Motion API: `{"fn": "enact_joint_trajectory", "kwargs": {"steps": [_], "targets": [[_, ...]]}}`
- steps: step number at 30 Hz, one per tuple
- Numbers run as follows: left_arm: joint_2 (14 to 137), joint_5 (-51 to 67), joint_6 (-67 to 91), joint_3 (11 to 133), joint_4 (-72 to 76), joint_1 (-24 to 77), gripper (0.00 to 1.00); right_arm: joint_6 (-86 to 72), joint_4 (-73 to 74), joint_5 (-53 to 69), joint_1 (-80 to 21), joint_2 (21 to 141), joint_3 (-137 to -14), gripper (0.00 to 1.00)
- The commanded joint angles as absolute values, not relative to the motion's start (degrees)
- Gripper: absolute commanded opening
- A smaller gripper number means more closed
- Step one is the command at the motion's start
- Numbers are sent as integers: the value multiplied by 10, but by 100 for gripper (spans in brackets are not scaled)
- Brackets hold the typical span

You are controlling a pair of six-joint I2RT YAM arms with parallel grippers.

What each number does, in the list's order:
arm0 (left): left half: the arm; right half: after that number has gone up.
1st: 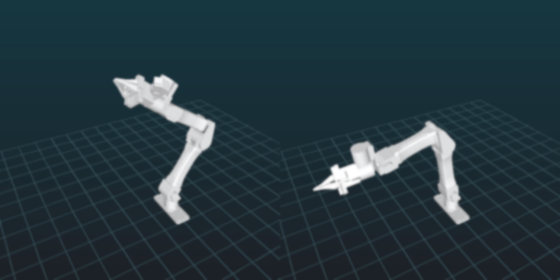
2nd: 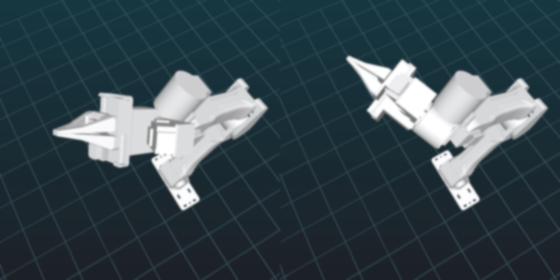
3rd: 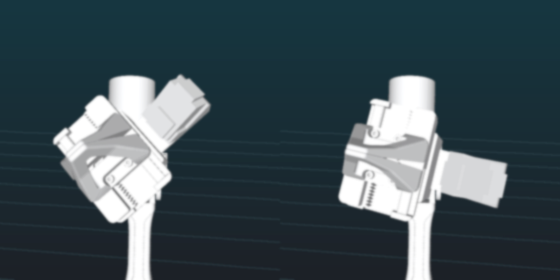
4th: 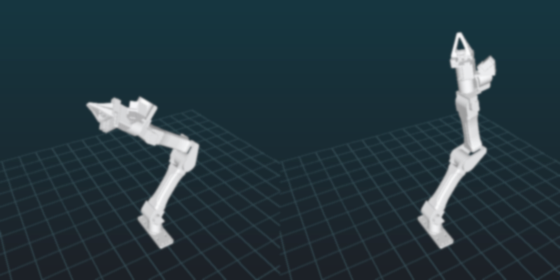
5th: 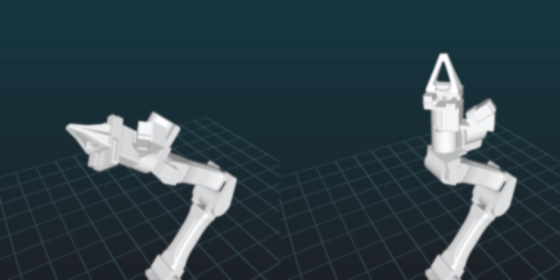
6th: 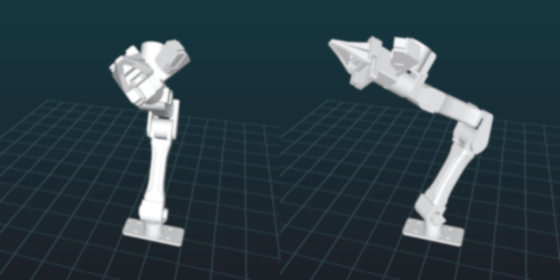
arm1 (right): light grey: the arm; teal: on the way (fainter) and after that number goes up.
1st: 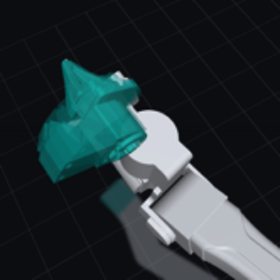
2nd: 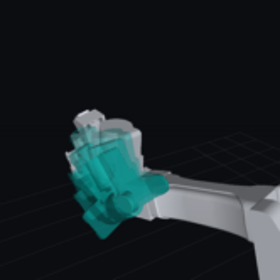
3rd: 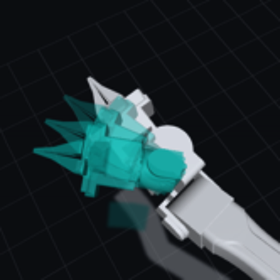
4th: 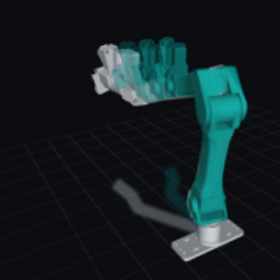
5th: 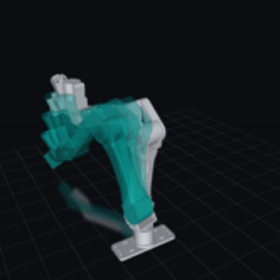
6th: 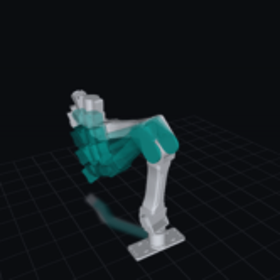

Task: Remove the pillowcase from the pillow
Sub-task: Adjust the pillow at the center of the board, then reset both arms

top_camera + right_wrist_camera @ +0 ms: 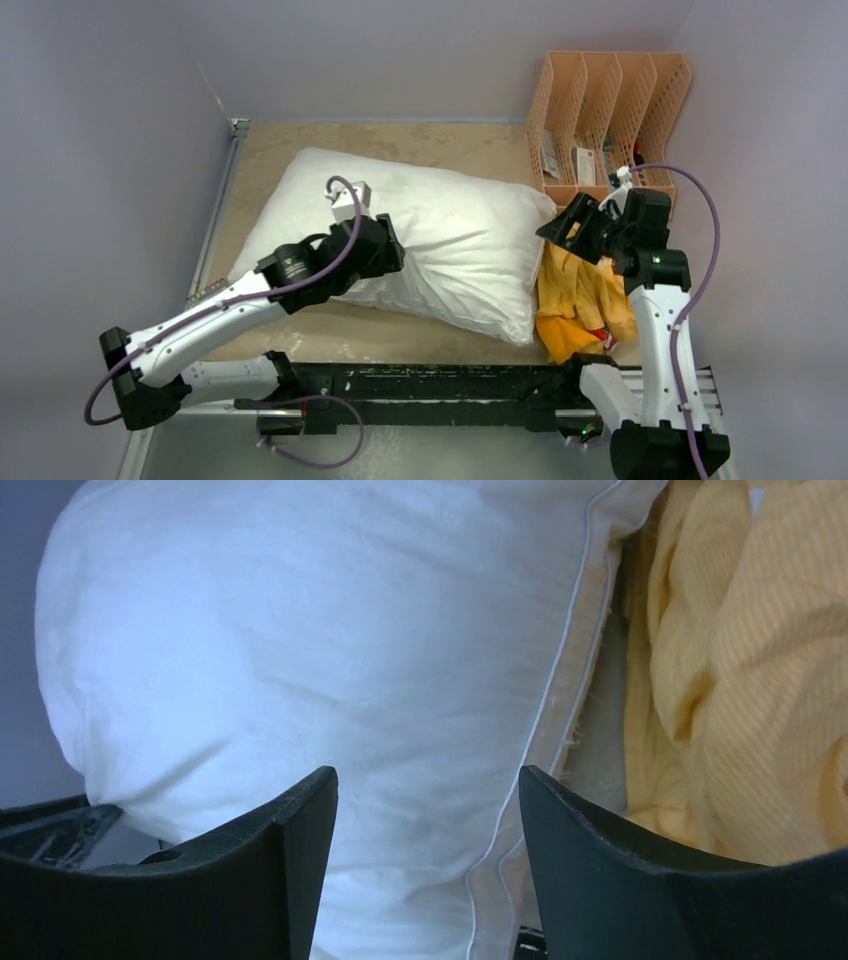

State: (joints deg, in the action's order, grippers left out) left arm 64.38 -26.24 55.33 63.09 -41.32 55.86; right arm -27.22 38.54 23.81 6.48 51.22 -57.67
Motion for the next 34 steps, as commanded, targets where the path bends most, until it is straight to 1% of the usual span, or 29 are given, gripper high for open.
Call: {"fn": "enact_joint_trajectory", "kwargs": {"steps": [1, 2, 3, 4, 7, 10, 13, 17, 21, 23, 30, 32, 34], "targets": [[582, -398, 550, 698, -498, 554, 62, -230, 391, 319, 65, 502, -589, 72], [578, -406, 546, 708, -512, 554, 63, -218, 387, 342, 65, 500, -596, 90], [578, -408, 534, 720, -521, 554, 65, -208, 381, 375, 65, 495, -606, 98], [580, -414, 522, 733, -535, 554, 66, -203, 374, 388, 65, 489, -617, 99], [608, -475, 512, 800, -596, 554, 69, -187, 362, 408, 65, 473, -656, 99], [654, -586, 540, 876, -686, 554, 71, -160, 372, 388, 65, 466, -709, 99], [700, -668, 571, 947, -770, 554, 73, -143, 375, 316, 65, 448, -746, 99], [745, -705, 595, 1001, -844, 554, 75, -118, 366, 185, 65, 409, -760, 99], [736, -705, 608, 996, -840, 554, 77, -100, 346, 101, 65, 364, -751, 99], [714, -708, 613, 981, -814, 554, 78, -91, 334, 82, 65, 348, -744, 99], [574, -678, 552, 878, -638, 554, 79, -92, 338, 78, 65, 345, -726, 99], [558, -666, 537, 867, -623, 554, 80, -100, 341, 76, 65, 346, -721, 99], [562, -672, 543, 874, -644, 554, 81, -105, 341, 74, 65, 348, -717, 99]]}}
